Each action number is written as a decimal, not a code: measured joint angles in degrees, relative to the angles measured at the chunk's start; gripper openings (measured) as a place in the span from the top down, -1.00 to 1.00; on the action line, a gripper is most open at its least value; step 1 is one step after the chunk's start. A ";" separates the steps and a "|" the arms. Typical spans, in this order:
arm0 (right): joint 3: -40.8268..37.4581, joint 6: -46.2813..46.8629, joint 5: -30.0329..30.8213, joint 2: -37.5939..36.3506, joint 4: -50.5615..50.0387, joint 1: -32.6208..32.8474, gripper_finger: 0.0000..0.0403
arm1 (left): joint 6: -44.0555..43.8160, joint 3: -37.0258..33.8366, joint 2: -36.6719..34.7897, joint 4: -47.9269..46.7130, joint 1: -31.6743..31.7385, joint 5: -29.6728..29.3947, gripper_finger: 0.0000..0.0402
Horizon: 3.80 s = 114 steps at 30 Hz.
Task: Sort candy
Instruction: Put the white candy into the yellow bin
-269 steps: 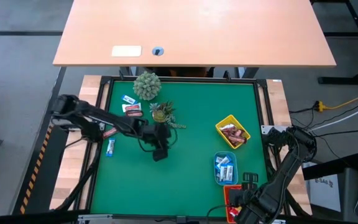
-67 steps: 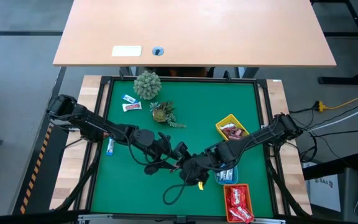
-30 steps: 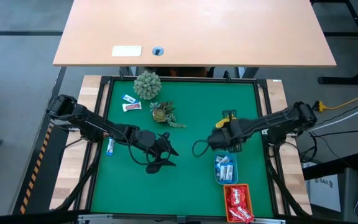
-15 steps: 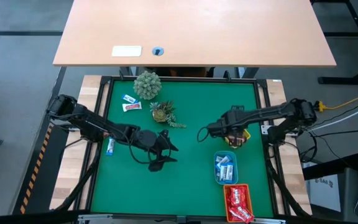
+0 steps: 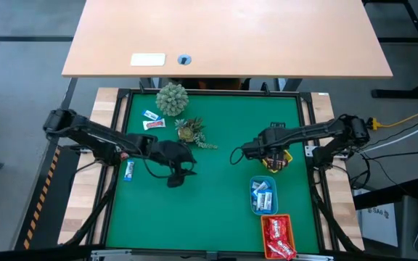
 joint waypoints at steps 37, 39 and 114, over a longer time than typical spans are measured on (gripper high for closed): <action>19.27 3.19 -13.93 0.02 10.95 2.26 0.09 | 22.08 -7.63 -7.68 -29.29 42.04 -16.03 -0.11; 19.66 3.06 -14.51 0.02 14.27 4.01 0.09 | 24.37 -7.63 -6.03 -28.94 43.66 -14.77 -0.11; 19.50 -20.20 -3.76 7.33 52.86 17.64 0.09 | -23.32 -7.61 1.59 13.97 6.46 33.03 0.37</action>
